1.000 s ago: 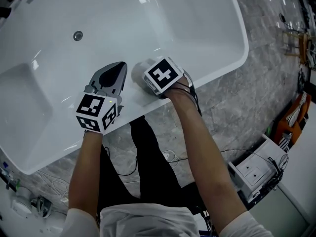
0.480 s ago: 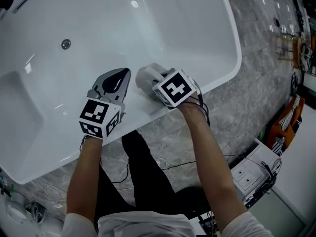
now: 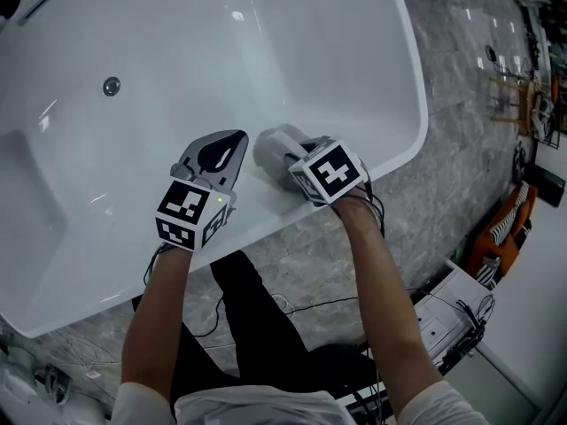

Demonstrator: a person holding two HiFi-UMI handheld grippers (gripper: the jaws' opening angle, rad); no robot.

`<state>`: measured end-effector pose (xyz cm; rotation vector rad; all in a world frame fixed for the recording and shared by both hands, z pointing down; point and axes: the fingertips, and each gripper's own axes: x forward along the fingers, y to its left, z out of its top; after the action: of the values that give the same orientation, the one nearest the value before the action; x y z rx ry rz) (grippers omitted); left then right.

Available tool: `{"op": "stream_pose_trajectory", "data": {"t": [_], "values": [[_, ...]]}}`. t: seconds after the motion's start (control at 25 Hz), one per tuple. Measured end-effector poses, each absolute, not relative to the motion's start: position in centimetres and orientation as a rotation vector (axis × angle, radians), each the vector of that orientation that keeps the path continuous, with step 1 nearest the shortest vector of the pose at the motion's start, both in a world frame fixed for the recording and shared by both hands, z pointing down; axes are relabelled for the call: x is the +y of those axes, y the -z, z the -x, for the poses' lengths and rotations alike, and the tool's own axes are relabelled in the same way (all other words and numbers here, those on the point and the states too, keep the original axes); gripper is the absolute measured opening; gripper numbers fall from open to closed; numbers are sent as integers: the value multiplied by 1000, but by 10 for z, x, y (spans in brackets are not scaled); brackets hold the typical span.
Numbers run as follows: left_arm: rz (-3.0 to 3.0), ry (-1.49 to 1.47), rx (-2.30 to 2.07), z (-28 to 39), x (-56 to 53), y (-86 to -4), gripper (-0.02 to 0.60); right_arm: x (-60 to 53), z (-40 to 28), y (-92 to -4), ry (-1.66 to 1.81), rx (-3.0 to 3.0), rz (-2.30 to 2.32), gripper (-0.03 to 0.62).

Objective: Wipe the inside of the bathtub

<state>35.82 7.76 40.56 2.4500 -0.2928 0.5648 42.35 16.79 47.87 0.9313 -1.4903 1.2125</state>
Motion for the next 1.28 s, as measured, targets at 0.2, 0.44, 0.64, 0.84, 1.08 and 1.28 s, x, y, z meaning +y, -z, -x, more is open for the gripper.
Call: {"op": "stream_pose_trajectory", "data": {"t": [0.2, 0.44, 0.64, 0.84, 1.08, 1.28], "values": [[-2456, -574, -245, -378, 85, -417, 12, 171, -458, -485, -1197, -1451, -920, 94], [-2475, -570, -194, -399, 89, -419, 12, 173, -498, -483, -1180, -1408, -927, 94], [-2482, -574, -181, -413, 86, -427, 12, 177, -524, -486, -1173, -1385, -909, 94], [-2477, -577, -196, -414, 80, -430, 12, 183, -551, -480, -1177, -1359, -906, 94], [-2484, -583, -200, -413, 72, -434, 12, 187, -579, -477, -1184, -1311, -876, 94], [-2486, -598, -203, -408, 69, -437, 12, 190, -596, -477, -1185, -1274, -842, 94]]}}
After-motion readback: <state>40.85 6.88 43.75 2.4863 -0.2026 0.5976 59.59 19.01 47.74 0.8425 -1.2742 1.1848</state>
